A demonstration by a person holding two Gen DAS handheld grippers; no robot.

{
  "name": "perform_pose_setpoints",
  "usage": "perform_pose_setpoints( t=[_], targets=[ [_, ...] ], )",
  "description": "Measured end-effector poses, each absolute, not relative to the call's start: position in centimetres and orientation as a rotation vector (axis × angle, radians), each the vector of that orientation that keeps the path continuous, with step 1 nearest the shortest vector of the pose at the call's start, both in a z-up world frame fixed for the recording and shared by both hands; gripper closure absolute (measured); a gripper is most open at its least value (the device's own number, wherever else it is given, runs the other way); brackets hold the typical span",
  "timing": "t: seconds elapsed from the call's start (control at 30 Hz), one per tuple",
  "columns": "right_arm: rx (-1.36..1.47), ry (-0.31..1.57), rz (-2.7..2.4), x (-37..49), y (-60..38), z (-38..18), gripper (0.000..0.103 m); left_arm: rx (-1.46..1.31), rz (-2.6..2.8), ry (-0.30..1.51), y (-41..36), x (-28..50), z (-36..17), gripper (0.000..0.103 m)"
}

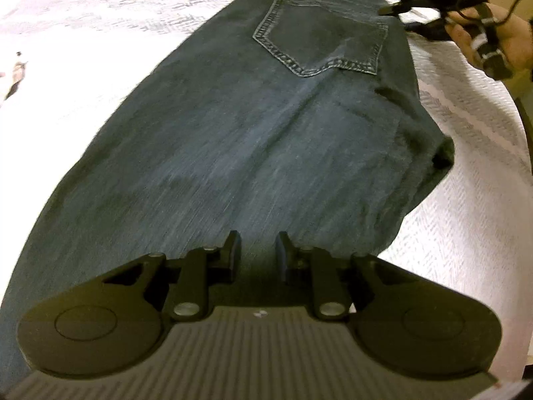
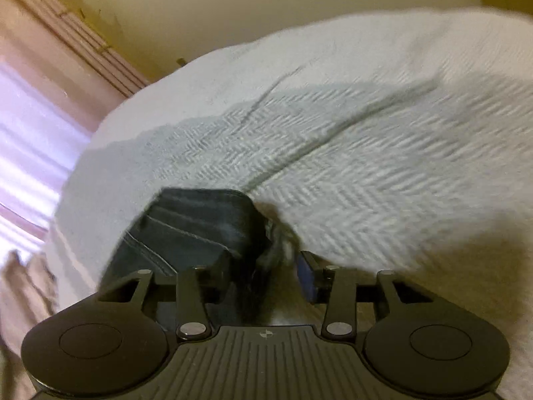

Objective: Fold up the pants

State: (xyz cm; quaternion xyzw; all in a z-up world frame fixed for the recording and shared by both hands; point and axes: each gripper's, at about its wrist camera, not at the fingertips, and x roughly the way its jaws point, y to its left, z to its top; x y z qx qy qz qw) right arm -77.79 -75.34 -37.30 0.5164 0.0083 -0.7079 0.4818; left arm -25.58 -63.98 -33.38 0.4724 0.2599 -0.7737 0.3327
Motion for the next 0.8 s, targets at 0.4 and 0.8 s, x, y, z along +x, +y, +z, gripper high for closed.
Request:
perform_pose_setpoints(
  t=[0.4,0.8],
  targets=[
    [0.995,0.254,-1.351,-58.2,-68.9,-32.5,0.058,1.14,-1.644,0.768,-56.3,-8.7,-32.8,0.077],
    [0.995,0.734,-1.442,-48.5,-59.9,-33.9,0.058,1.02,-1.423,0.831,-45.6,6.9,-32.2,0.073]
  ],
)
